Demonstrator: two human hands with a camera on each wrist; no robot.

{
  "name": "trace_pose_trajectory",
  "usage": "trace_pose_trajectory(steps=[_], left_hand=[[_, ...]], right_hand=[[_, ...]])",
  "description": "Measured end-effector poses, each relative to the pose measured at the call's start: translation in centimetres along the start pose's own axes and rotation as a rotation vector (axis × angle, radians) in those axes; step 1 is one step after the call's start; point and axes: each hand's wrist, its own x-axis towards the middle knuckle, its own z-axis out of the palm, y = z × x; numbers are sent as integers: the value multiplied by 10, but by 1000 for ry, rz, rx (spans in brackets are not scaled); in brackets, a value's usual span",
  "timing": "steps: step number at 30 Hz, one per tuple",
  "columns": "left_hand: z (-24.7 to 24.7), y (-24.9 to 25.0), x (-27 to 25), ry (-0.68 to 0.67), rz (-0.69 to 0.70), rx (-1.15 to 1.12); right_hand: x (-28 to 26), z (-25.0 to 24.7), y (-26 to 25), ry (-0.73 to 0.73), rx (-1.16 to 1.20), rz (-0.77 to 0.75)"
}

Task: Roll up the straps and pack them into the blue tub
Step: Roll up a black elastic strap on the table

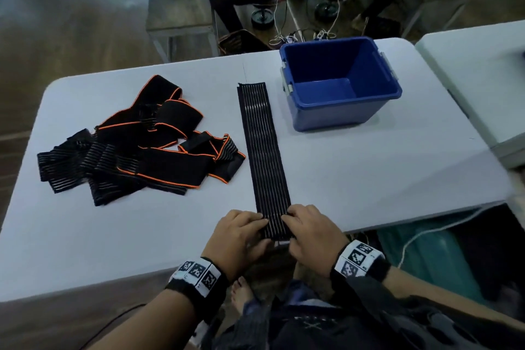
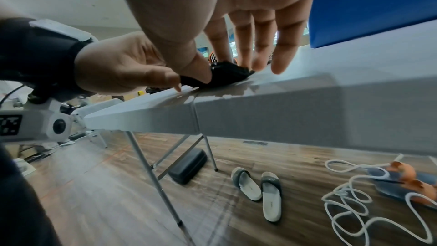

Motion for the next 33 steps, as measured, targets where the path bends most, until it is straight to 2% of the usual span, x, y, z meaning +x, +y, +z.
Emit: trace_pose_trajectory(steps=[4,7,9,13,17,23,33], left_hand=[[-2,1,1,-30,-23,-4],[-2,-1,1,-14,-126,-84],[-4,2,3,6,-222,-169],[-10,6,8,10,-385,-289],[-13,8,12,46,-501,-310],[-14,17,15,121,-673,-392],[-7,35,14,145,-660,-284]], right_hand=[[2,-2,-5,-1,102,91],[5,-3,-6,2,190,207],[6,-2,-7,50,290,290],[9,0,-6,194,681,544],[16,3,1,266,828,630],[22,1,9,265,786,639],[22,0,21,107,599,365]])
